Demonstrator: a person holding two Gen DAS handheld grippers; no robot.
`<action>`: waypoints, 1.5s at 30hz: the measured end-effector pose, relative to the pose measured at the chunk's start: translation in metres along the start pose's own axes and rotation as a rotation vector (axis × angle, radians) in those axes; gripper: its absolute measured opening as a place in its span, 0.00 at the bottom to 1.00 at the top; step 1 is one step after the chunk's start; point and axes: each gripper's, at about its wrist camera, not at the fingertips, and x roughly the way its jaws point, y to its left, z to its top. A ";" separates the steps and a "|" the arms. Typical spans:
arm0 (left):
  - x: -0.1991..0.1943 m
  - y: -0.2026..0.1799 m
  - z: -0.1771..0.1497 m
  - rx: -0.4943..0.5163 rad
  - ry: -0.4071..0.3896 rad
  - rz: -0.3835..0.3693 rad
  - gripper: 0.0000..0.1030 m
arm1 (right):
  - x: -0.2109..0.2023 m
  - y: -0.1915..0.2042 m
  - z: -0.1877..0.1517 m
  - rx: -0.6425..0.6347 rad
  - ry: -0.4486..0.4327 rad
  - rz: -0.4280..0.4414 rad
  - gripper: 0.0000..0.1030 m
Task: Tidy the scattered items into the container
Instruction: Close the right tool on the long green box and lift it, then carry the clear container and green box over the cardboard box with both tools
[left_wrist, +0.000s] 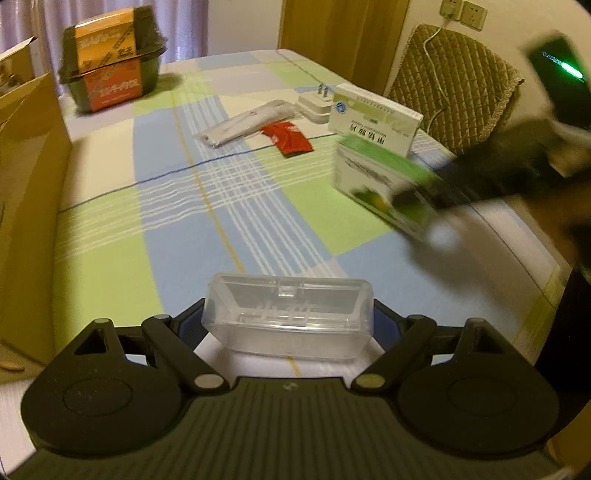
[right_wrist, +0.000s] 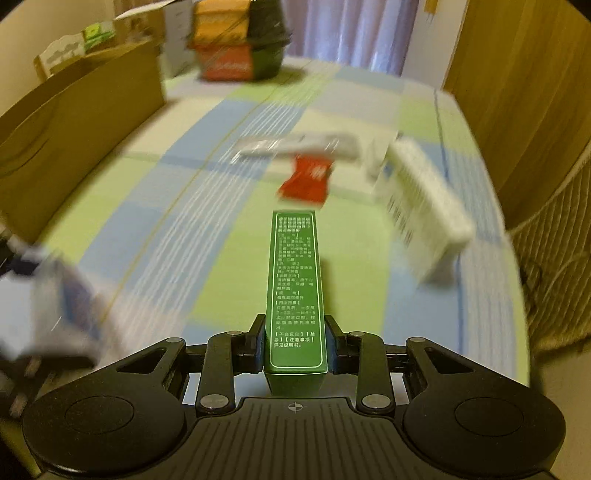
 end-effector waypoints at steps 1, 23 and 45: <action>-0.001 0.000 -0.002 0.001 0.004 0.004 0.83 | -0.002 0.006 -0.008 -0.002 0.010 -0.002 0.32; 0.005 -0.002 -0.019 0.045 0.014 0.039 0.83 | 0.024 0.016 0.010 -0.065 0.056 -0.011 0.33; -0.041 -0.019 -0.015 0.079 -0.024 0.042 0.81 | -0.036 0.039 -0.014 -0.012 -0.005 0.000 0.32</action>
